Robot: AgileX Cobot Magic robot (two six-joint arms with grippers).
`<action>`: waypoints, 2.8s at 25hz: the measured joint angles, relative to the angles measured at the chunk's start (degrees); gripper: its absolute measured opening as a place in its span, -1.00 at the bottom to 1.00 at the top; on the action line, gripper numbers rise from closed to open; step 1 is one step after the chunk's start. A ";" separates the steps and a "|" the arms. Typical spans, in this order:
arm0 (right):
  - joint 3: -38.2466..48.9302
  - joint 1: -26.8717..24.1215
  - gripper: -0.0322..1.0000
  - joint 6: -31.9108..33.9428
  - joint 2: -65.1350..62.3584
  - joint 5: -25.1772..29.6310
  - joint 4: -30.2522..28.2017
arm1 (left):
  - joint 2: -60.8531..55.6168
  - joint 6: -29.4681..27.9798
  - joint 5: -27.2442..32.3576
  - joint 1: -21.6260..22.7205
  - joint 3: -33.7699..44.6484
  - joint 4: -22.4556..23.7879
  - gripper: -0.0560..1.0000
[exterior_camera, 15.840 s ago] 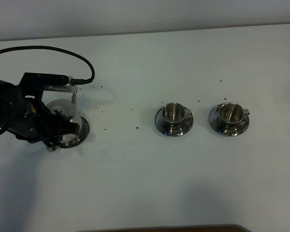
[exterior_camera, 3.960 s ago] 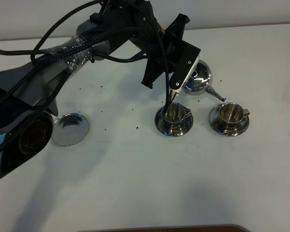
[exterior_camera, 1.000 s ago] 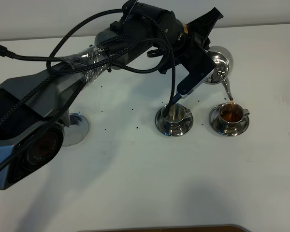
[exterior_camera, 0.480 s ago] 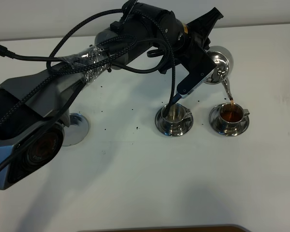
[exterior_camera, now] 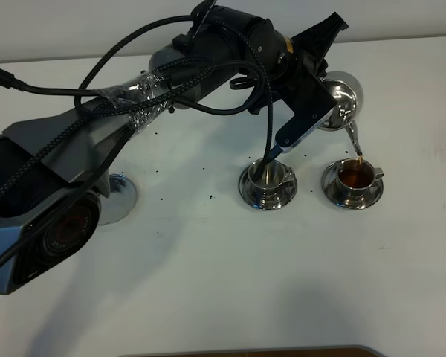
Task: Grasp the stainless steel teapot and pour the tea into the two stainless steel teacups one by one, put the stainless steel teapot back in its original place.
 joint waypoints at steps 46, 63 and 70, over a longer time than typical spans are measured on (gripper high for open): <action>0.00 0.00 -0.19 -0.04 0.00 0.00 0.00 | 0.00 -36.59 8.85 0.85 0.00 4.69 -0.37; 0.00 0.00 -0.19 0.00 0.00 0.00 0.00 | 0.00 -68.53 16.21 4.45 0.00 5.54 -0.37; 0.00 0.00 -0.19 -0.05 0.00 0.00 0.00 | 0.00 -75.20 16.38 5.07 0.00 2.09 -0.37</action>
